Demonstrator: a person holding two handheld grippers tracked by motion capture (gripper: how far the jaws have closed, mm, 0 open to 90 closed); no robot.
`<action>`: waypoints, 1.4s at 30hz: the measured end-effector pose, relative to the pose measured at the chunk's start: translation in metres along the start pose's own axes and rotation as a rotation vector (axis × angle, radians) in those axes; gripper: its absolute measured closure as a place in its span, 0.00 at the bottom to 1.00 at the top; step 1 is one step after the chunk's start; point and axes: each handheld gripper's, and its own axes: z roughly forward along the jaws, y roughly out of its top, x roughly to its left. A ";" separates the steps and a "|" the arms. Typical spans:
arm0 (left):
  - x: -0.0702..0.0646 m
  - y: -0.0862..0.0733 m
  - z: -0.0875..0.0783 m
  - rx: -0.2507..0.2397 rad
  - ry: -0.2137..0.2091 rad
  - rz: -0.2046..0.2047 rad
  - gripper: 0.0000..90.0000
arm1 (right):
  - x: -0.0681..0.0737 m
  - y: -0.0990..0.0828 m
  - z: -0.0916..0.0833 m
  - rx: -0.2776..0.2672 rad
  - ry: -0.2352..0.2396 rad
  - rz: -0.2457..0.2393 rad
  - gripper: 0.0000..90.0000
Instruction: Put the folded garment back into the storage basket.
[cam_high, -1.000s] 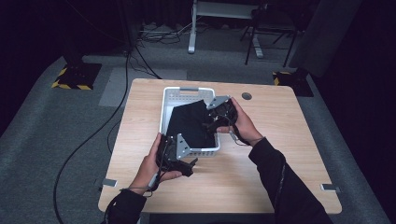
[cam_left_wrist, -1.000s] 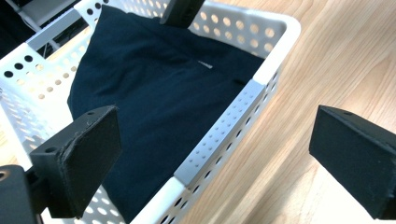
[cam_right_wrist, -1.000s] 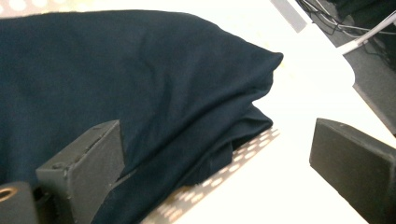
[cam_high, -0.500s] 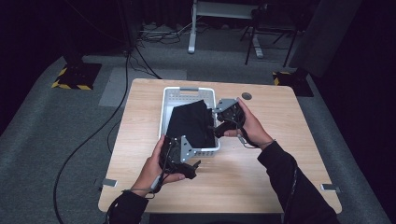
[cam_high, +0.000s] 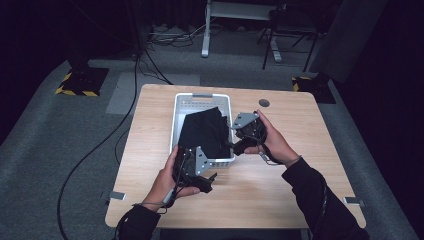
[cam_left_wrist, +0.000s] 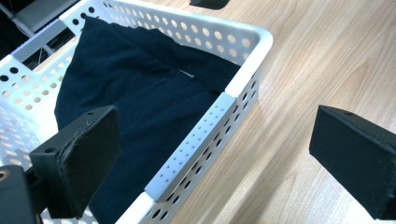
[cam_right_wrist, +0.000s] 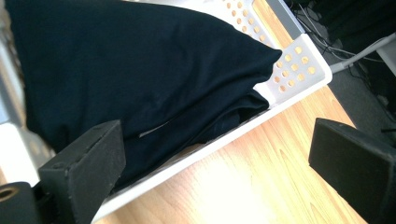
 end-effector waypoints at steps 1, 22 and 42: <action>-0.001 0.000 0.000 -0.001 0.000 -0.002 0.02 | 0.001 -0.001 -0.002 -0.003 0.000 -0.003 0.04; -0.019 0.011 -0.001 -0.033 -0.056 0.024 0.02 | 0.020 -0.023 -0.043 -0.047 -0.014 -0.063 0.04; -0.042 0.018 0.005 -0.030 -0.113 0.080 0.02 | 0.040 -0.058 -0.068 -0.043 -0.017 -0.090 0.03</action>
